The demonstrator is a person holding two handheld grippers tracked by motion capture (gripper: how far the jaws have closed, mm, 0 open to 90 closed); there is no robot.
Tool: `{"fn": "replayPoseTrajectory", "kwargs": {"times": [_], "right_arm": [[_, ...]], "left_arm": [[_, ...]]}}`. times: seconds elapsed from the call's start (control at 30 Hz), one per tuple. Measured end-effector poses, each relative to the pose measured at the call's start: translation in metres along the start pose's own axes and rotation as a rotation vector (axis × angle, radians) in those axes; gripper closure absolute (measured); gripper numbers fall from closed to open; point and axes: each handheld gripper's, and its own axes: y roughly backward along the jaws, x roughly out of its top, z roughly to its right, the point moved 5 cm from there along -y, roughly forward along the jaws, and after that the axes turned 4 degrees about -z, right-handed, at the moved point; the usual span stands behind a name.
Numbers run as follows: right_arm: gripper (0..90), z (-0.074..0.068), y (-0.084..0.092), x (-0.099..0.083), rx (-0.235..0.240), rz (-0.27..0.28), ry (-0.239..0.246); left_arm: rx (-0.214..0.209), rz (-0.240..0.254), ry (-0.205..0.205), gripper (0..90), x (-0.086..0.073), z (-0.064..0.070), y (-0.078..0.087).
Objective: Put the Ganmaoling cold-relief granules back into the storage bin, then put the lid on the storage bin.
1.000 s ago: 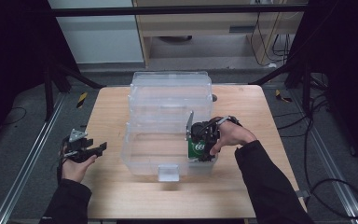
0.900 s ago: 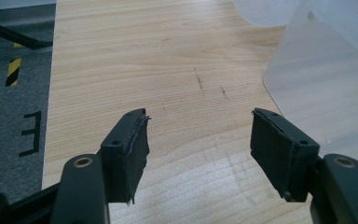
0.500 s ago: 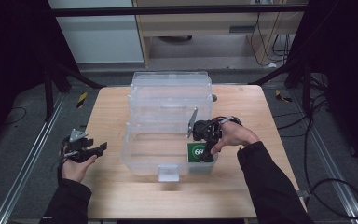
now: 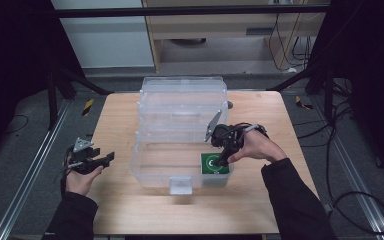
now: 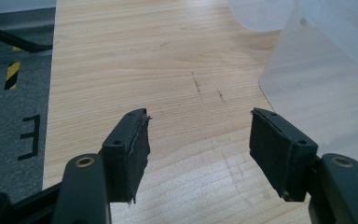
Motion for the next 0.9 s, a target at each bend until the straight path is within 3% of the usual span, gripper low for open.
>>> {"fn": "replayPoseTrajectory", "kwargs": {"times": [0.3,0.37,0.43,0.73,0.83,0.9], "right_arm": [[40.3,-0.013,0.017,0.005,-0.028,0.079,-0.014],[42.1,-0.017,0.018,0.007,-0.012,0.109,-0.042],[42.6,-0.020,0.017,0.009,0.008,0.130,-0.053],[41.8,-0.029,0.005,0.009,-0.012,0.145,-0.037],[42.4,-0.030,0.002,0.010,0.014,0.178,-0.067],[42.5,-0.030,-0.002,0.009,0.017,0.167,-0.067]], "left_arm": [[-0.010,0.022,0.006,40.7,0.003,0.001,0.005],[-0.009,0.023,0.004,40.9,0.003,0.001,0.006],[-0.008,0.025,0.004,40.9,0.004,0.001,0.006],[-0.008,0.021,-0.004,40.8,0.004,0.003,0.005],[-0.007,0.023,-0.004,40.8,0.004,0.002,0.006],[-0.007,0.023,-0.004,40.8,0.004,0.002,0.006]]}}
